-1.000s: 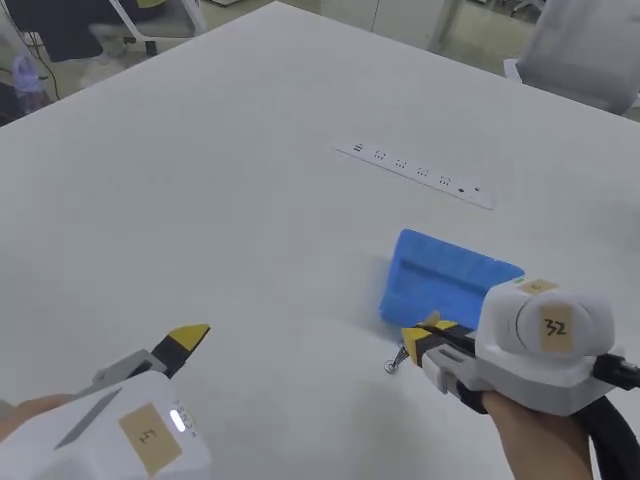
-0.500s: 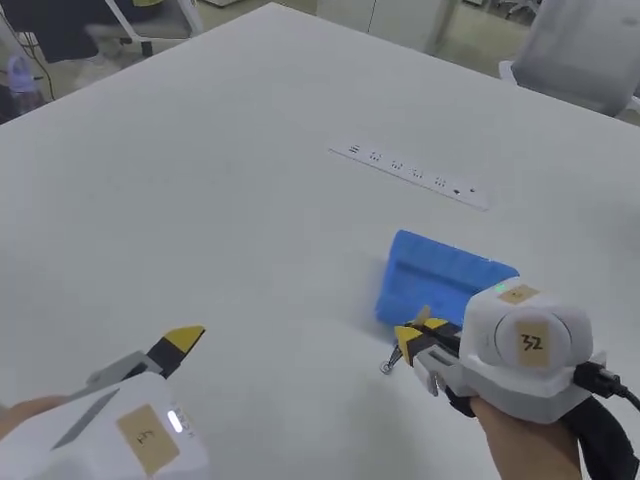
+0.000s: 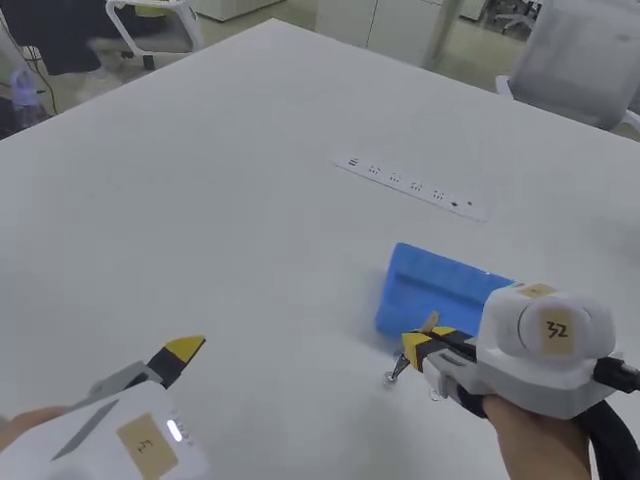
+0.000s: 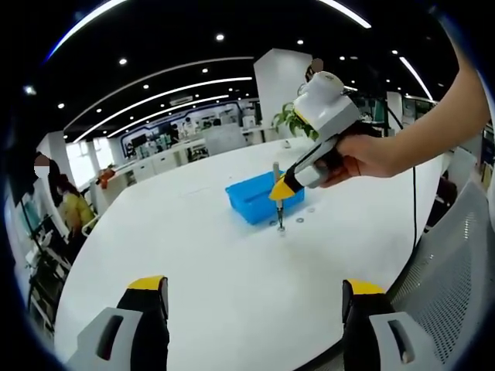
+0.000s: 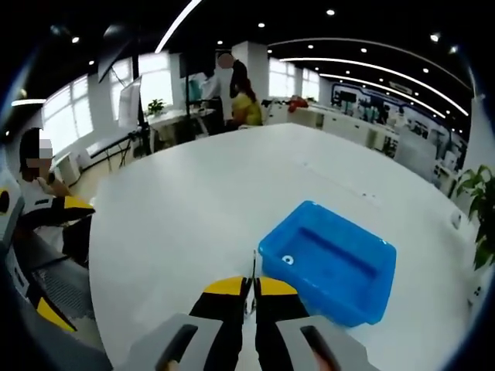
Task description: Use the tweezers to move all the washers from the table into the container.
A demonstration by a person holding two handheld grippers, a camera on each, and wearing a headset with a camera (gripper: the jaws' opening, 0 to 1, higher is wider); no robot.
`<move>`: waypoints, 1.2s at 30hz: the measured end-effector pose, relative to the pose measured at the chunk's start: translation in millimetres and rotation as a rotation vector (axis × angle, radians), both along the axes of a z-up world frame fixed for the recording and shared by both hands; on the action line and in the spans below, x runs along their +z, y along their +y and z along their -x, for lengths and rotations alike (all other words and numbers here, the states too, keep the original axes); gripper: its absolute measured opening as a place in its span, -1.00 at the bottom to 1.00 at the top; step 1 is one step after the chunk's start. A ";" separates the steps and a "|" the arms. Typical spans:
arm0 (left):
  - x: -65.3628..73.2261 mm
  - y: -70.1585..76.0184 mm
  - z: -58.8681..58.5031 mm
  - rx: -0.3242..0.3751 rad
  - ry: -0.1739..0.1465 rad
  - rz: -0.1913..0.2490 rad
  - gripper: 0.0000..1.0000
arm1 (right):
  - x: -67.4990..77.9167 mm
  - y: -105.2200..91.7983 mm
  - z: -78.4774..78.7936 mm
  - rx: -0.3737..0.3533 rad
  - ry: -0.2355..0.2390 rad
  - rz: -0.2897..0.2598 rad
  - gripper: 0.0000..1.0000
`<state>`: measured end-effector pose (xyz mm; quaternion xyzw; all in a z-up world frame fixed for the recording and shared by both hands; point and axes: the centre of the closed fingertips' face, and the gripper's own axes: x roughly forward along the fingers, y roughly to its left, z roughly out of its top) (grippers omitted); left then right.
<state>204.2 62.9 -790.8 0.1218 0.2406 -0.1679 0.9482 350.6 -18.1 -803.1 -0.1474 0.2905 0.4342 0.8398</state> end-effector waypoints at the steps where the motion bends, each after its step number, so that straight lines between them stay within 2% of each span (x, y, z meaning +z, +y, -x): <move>1: -0.2 0.0 0.1 0.000 0.001 -0.001 0.91 | 3.0 -0.2 1.0 0.001 -0.001 -0.003 -1.00; 9: 0.2 -0.7 0.2 -0.003 -0.001 -0.005 0.90 | 21.9 -4.9 0.0 -0.014 -0.016 -0.022 -1.00; 11: 0.0 -0.6 0.2 -0.004 0.000 -0.006 0.90 | 27.9 -5.4 -2.5 -0.025 -0.010 -0.040 -1.00; 15: 0.5 -0.4 0.0 -0.001 -0.001 -0.002 0.91 | 39.7 -6.2 -11.1 -0.043 -0.038 -0.059 -1.00; 19: 0.2 -0.1 0.0 -0.001 -0.001 -0.006 0.90 | 45.9 -7.8 -19.3 -0.054 -0.065 -0.059 -1.00; 27: -0.8 -0.4 0.3 -0.006 0.002 -0.014 0.90 | 56.2 -8.1 -29.5 -0.064 -0.091 -0.067 -1.00; 36: -1.8 -0.2 0.3 -0.005 0.007 -0.014 0.89 | 60.9 -7.9 -36.1 -0.061 -0.113 -0.060 -1.00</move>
